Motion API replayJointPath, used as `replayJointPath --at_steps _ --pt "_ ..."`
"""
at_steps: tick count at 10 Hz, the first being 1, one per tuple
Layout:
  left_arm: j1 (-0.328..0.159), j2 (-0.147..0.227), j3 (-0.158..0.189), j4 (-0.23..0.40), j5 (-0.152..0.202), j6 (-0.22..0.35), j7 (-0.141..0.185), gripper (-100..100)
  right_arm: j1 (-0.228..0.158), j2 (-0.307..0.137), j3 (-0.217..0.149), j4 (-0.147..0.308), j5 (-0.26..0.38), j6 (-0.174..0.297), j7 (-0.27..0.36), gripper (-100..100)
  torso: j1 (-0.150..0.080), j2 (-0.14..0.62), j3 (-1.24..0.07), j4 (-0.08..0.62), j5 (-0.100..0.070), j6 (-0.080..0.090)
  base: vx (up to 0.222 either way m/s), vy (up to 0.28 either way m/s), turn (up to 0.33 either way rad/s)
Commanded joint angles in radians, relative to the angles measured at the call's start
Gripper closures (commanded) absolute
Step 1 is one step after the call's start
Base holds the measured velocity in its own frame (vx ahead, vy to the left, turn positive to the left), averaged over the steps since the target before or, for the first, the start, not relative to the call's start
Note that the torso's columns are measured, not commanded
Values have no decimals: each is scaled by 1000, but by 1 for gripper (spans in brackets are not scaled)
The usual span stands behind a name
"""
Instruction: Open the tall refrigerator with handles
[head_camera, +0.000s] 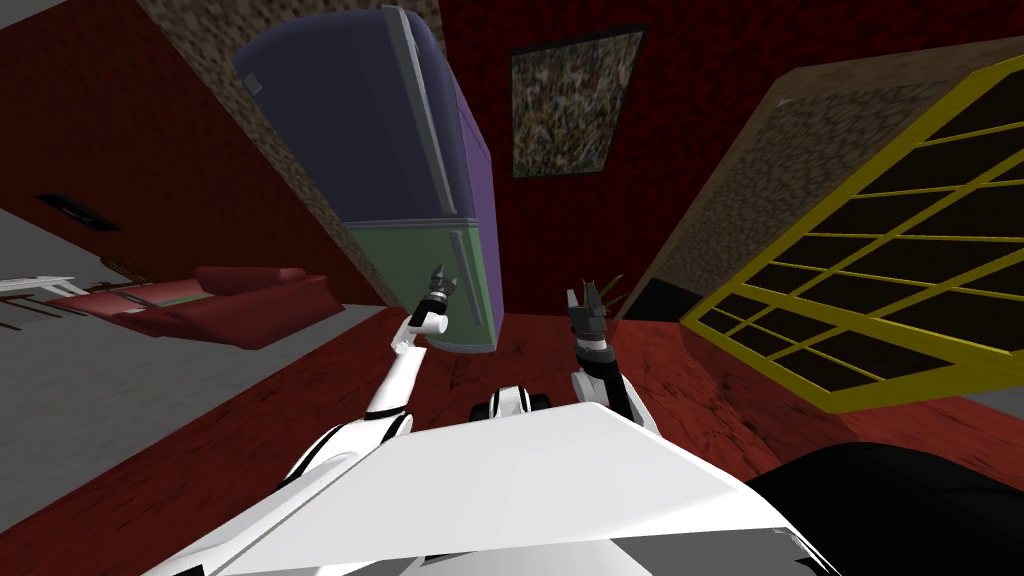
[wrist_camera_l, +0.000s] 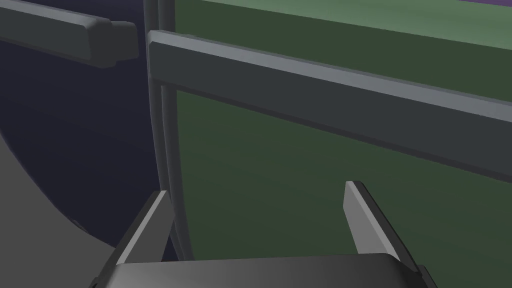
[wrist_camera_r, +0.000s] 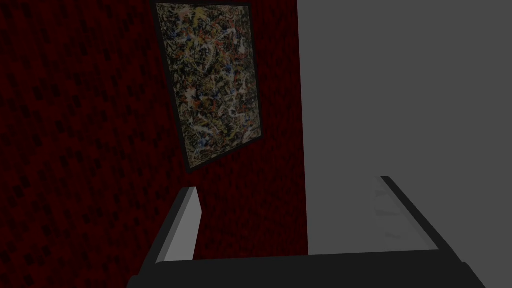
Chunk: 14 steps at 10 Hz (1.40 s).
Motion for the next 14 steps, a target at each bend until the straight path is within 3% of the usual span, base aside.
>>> replayJointPath --at_steps 1,14 --pt "-74 18 5 66 21 49 31 -100 0 0 0 0 0 0 0 0 0 0 0 0 0 0 -4 -33 -3" --pt "-438 84 26 398 97 222 140 -100 0 0 0 0 0 0 0 0 0 0 0 0 0 0 -6 -32 -2"
